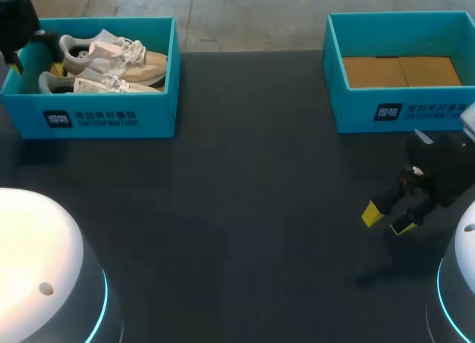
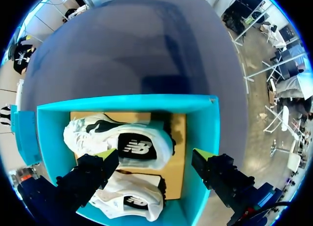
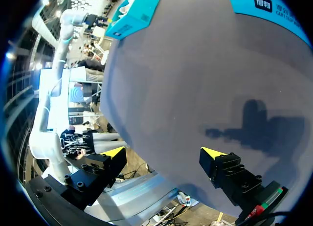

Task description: Take the shoe out of the shoebox, open the shoe tongue, remove and reinsert the insole, then place the shoe into the shoebox

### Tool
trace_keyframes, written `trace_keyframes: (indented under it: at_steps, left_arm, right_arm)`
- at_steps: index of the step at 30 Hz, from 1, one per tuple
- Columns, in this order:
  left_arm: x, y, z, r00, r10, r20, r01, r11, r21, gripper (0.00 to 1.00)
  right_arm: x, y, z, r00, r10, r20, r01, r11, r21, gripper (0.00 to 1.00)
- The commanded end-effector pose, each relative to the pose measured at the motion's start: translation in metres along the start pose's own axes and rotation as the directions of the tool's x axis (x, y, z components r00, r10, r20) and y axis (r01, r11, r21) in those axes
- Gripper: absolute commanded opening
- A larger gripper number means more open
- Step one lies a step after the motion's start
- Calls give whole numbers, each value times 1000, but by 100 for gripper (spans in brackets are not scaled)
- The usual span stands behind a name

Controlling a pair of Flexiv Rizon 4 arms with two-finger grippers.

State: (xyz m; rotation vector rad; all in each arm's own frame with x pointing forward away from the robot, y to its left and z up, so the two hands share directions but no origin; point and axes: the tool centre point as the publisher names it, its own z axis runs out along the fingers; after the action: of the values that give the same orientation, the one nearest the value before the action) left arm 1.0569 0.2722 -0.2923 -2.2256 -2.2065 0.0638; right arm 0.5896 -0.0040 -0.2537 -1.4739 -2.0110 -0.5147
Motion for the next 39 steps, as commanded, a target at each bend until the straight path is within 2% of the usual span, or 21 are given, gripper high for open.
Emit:
trace_keyframes:
  at_steps: [1,24,34,39]
  left_arm:
    - [-1,3,9,1000,-9,-2,9,1000,8,100]
    - [3,12,43,998,-55,-22,55,998,41,100]
    - [0,16,54,995,-94,-39,95,995,36,85]
    - [1,15,55,995,-95,-39,96,995,40,83]
  right_arm:
    - [0,-1,1,1000,2,3,-2,1000,-1,100]
    - [0,-1,1,1000,2,3,-2,1000,-1,100]
    - [0,-1,1,1000,2,3,-2,1000,-1,100]
    - [0,-1,1,1000,2,3,-2,1000,-1,100]
